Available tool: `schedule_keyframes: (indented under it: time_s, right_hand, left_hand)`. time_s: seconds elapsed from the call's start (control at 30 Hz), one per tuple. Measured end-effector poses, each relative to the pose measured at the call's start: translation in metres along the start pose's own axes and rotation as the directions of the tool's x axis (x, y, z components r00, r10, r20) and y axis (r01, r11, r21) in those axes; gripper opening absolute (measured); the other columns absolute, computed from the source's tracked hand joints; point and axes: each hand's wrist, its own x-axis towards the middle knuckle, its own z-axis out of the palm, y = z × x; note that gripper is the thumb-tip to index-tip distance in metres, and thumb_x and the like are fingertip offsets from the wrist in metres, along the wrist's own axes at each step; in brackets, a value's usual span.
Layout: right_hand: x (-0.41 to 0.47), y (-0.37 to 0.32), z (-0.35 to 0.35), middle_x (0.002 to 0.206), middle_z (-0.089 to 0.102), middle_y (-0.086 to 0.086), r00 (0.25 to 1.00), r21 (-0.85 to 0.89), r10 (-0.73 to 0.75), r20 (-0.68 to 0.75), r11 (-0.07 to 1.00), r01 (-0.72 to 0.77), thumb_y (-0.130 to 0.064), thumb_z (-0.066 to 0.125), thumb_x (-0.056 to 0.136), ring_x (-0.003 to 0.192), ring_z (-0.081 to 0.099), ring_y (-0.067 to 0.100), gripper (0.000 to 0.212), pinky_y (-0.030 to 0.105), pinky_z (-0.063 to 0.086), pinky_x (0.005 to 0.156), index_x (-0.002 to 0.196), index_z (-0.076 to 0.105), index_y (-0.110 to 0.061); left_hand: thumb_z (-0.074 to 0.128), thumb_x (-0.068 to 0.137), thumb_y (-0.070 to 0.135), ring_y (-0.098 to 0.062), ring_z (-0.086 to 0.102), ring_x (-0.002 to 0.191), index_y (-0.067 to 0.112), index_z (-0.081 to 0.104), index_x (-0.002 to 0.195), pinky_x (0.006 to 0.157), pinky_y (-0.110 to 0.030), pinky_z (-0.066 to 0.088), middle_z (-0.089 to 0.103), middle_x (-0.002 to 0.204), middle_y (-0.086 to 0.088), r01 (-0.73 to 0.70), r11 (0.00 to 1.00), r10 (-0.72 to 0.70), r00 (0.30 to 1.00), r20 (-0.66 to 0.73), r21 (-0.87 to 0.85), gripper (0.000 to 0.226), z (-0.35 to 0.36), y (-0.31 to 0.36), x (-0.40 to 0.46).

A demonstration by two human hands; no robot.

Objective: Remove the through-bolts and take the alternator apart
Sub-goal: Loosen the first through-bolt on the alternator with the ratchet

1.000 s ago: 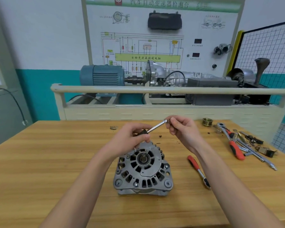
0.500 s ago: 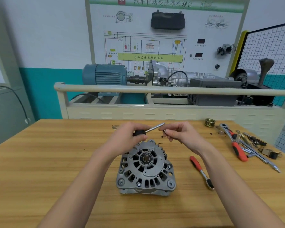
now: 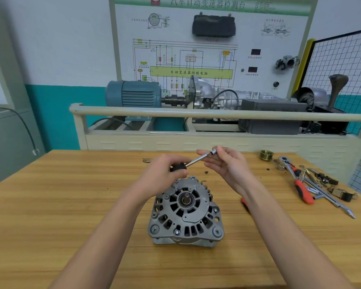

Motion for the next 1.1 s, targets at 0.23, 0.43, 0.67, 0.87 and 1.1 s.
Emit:
schedule_keyframes:
  time_s: [0.23,0.43,0.67,0.87,1.1]
  right_hand:
    - [0.0,0.002,0.005,0.1,0.073,0.016,1.0,0.017,0.009,-0.02,1.0,-0.009,-0.02,0.04,0.102,0.088,0.071,0.018,0.02,0.023,0.055,0.071,0.092,0.052,-0.007]
    - [-0.004,0.006,0.013,0.09,0.074,0.013,0.991,0.01,-0.006,-0.131,1.0,0.007,-0.018,0.045,0.101,0.078,0.071,0.016,0.019,0.022,0.055,0.067,0.093,0.059,-0.007]
    - [-0.004,0.009,0.02,0.082,0.075,0.009,0.967,0.025,-0.012,-0.253,1.0,0.018,-0.02,0.052,0.098,0.069,0.071,0.012,0.021,0.019,0.054,0.06,0.087,0.064,-0.006]
    - [-0.002,0.007,0.028,0.075,0.074,0.008,0.94,0.145,0.056,-0.337,0.989,-0.007,-0.02,0.053,0.097,0.07,0.07,0.016,0.021,0.023,0.056,0.06,0.083,0.063,-0.007]
    - [0.004,0.008,0.035,0.068,0.055,0.005,0.9,0.155,0.063,-0.432,0.988,0.006,-0.016,0.053,0.097,0.059,0.051,0.013,0.025,0.025,0.053,0.065,0.078,0.064,-0.004]
  left_hand:
    - [0.064,0.089,0.019,0.01,0.051,0.06,0.028,0.064,0.121,0.066,-0.024,0.043,0.058,0.078,0.023,-0.016,1.0,0.016,1.0,-0.013,0.004,0.033,0.002,0.002,0.0]
    - [0.063,0.09,0.022,-0.009,0.061,0.088,0.027,0.063,0.124,0.083,-0.035,0.05,0.069,0.097,0.011,-0.046,0.982,0.057,0.997,-0.056,0.183,0.034,0.005,0.008,-0.003]
    - [0.057,0.093,0.027,-0.019,0.063,0.096,0.029,0.06,0.125,0.08,-0.039,0.052,0.07,0.106,0.006,-0.08,0.909,0.137,0.984,-0.112,0.409,0.031,0.013,0.014,-0.007]
    - [0.048,0.098,0.028,-0.025,0.061,0.093,0.023,0.056,0.126,0.076,-0.042,0.049,0.068,0.104,-0.001,-0.086,0.907,0.144,0.983,-0.112,0.413,0.029,0.024,0.015,-0.007]
    - [0.043,0.099,0.028,-0.028,0.059,0.083,0.018,0.055,0.122,0.067,-0.038,0.047,0.063,0.093,-0.004,-0.075,0.866,0.163,0.977,-0.136,0.494,0.027,0.028,0.016,-0.003]
